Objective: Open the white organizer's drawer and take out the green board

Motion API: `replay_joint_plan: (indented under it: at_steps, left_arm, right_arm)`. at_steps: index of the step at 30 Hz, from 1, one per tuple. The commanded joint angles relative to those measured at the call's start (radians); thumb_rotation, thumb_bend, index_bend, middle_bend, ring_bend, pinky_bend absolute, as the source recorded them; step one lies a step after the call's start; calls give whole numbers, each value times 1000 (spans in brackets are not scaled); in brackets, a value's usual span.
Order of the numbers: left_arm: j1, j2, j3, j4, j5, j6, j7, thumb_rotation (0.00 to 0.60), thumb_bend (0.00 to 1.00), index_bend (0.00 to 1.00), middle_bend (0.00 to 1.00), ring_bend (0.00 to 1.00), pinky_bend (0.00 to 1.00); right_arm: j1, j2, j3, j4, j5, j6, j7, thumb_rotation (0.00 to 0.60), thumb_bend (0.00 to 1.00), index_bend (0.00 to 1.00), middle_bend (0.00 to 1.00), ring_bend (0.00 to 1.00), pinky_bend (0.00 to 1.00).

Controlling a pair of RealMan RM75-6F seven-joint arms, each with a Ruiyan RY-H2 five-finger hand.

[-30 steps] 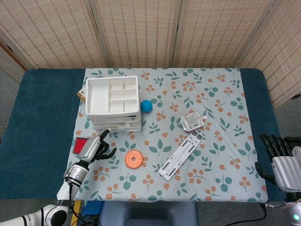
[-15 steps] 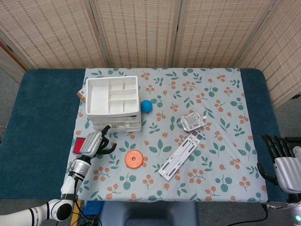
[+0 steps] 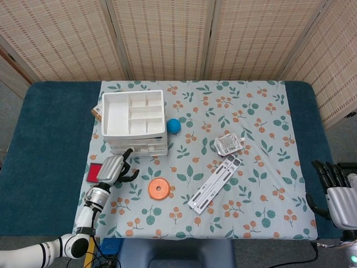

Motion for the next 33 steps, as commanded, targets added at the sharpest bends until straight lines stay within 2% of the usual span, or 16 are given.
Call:
replay_joint_plan:
  at_steps: [1, 16, 33]
  left_arm:
    - [-5, 0, 2, 3, 1, 1, 0, 600, 354, 207, 942, 1000, 1000]
    - [-23, 8, 20, -3, 4, 13, 11, 600, 355, 296, 942, 1000, 1000]
    - [-5, 43, 63, -42, 60, 50, -13, 600, 354, 410, 942, 1000, 1000]
  right_arm:
    - [0, -1, 0, 1, 1, 0, 1, 600, 414, 0, 70, 0, 23]
    - [-7, -7, -2, 15, 5, 2, 16, 600, 414, 0, 70, 0, 23]
    - [-6, -8, 0, 14, 2, 1, 16, 600, 414, 0, 70, 0, 23]
